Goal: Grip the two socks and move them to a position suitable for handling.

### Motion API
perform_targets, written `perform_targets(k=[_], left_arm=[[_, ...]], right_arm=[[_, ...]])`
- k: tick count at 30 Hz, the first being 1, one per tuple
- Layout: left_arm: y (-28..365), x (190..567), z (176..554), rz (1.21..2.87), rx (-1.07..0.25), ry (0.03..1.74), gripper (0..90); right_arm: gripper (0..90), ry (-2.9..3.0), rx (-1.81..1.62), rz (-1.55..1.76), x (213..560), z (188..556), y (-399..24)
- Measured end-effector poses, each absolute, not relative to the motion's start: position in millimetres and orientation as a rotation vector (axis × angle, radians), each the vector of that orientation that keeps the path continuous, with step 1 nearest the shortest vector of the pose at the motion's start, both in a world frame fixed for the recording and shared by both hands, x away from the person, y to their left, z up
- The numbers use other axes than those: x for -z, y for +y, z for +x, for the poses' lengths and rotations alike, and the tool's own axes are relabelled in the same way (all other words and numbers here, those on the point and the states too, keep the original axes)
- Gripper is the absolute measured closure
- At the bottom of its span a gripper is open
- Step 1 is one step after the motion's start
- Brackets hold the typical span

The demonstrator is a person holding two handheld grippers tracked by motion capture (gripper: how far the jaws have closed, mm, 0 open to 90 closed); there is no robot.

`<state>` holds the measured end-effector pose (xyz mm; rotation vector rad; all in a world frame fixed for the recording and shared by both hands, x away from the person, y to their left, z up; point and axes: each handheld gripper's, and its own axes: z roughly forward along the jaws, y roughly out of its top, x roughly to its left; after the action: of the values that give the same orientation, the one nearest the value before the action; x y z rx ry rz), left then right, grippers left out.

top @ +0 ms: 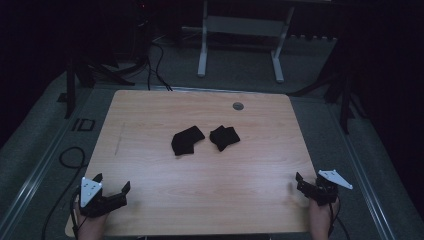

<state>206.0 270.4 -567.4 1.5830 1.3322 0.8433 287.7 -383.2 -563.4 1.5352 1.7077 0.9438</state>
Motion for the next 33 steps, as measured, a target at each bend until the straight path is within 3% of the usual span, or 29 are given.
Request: perform_targets(k=[16,33], left_arm=[[269.6,568.9,201.8,1.63,-0.818,1.261,1.5],[267.1,567.5,201.6,1.627,-0.776,1.257,1.5]], right_arm=[[14.4,1.837,-0.956,1.549,564.9,289.1,-378.5],[14.4,2.104,-0.954,1.448,550.3,309.3,-336.0]])
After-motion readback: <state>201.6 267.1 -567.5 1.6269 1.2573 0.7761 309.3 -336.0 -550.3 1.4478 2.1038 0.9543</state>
